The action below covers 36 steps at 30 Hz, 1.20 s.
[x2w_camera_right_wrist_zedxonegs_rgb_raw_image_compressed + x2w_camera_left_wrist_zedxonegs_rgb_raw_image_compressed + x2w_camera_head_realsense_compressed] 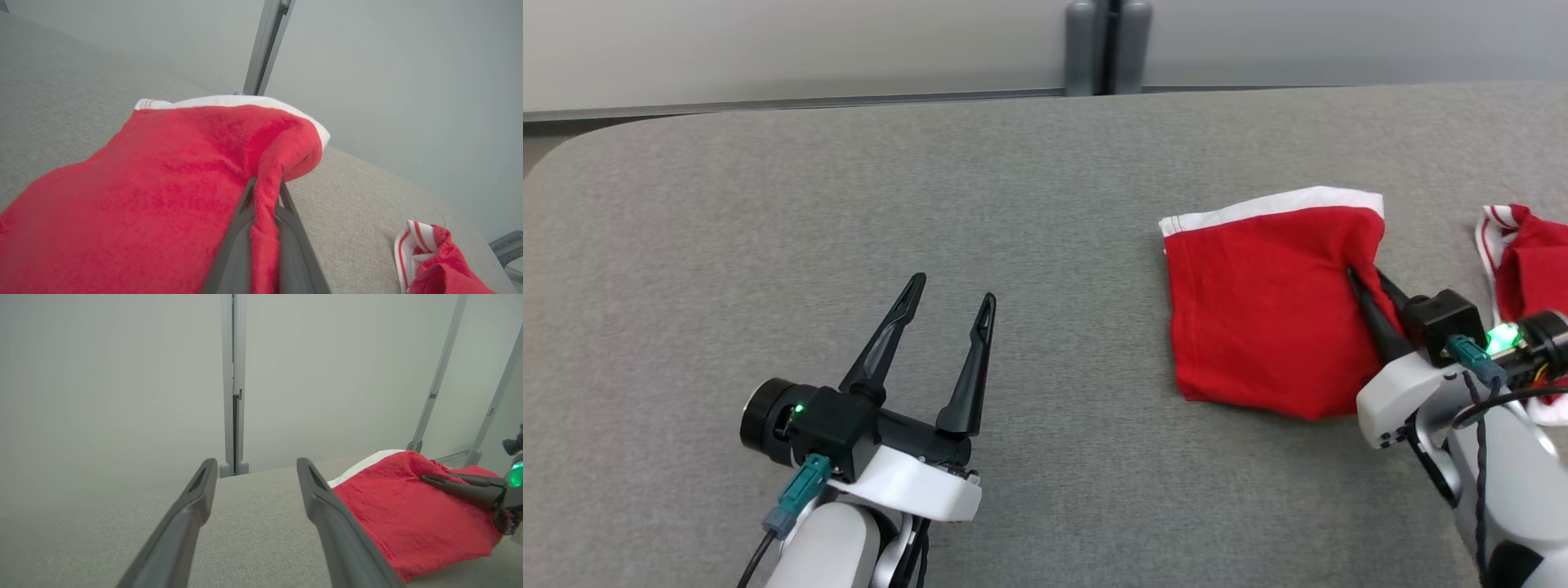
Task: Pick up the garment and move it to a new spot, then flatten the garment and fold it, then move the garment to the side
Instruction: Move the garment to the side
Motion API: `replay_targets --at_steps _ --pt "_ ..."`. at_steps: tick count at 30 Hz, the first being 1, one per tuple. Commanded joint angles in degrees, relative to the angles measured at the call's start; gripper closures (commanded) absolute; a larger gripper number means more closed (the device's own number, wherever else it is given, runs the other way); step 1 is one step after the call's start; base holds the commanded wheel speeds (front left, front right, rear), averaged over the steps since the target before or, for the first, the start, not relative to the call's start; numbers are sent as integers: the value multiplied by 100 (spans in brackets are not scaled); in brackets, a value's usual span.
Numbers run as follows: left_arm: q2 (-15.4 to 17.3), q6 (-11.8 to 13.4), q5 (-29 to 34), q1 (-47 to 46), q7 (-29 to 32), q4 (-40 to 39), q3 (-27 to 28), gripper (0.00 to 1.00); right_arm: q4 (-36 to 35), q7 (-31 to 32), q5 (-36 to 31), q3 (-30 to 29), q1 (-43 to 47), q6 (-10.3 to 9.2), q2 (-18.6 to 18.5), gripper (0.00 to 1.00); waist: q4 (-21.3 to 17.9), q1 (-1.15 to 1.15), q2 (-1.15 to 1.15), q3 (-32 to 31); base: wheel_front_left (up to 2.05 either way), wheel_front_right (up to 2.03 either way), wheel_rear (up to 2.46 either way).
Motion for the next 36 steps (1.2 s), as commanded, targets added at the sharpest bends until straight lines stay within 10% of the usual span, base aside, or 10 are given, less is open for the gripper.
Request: replay_targets --at_steps 1,19,32,35,36 --pt "20 -26 36 -109 3 -41 -38 0 -79 2 -36 80 -100 -5 -158 100 -376 0 0 72 0 0 0" --pt "79 -422 531 -1115 3 -18 -506 0 -987 604 673 1425 -1398 -9 -2873 100 -1594 0 0 1619 0 0 0" --pt "208 -503 519 -1402 3 -22 -548 0 -364 562 725 1037 -1530 -9 -3125 100 -1471 0 0 2028 0 0 0" --pt "192 -498 513 -1382 3 -9 -567 0 -144 532 613 880 -1519 -9 -3021 0 -1406 0 0 1987 0 0 0" --pt "186 -500 522 -1365 3 -2 -571 0 -73 497 561 840 -1525 -9 -2988 0 -1384 0 0 1960 0 0 0"
